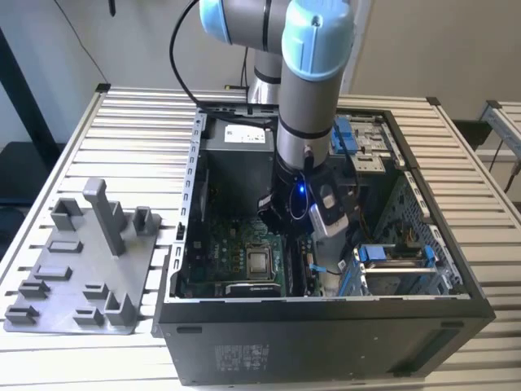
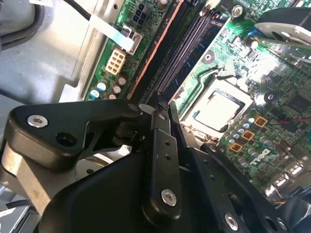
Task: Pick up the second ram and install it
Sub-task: 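Insert the second ram into the second slot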
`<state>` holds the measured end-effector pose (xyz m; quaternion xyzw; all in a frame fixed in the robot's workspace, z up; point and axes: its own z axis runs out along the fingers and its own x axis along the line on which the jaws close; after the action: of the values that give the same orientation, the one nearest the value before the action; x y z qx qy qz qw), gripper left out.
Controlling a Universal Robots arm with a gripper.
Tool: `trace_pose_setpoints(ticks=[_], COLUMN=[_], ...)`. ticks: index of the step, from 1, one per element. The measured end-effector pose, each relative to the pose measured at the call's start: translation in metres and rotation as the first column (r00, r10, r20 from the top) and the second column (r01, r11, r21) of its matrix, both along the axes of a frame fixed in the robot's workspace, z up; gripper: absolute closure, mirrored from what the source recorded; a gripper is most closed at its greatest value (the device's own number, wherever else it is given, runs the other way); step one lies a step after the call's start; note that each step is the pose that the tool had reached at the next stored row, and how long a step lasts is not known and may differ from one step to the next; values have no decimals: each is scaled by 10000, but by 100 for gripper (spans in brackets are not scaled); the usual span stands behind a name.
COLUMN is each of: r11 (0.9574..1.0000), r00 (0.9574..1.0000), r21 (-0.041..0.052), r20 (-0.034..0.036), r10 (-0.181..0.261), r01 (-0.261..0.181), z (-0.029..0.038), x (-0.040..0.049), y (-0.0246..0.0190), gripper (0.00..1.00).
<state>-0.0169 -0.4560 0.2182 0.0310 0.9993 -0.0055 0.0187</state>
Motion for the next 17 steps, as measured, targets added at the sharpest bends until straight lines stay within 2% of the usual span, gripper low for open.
trace_pose_setpoints(ticks=[9, 17], r11=[10000, 9994], r00=[10000, 9994], r21=[0, 1], r20=[-1, -1], r10=[3, 333], r01=[-3, -333], z=[-5, -5], x=[0, 15], y=[0, 0], gripper=[86, 86])
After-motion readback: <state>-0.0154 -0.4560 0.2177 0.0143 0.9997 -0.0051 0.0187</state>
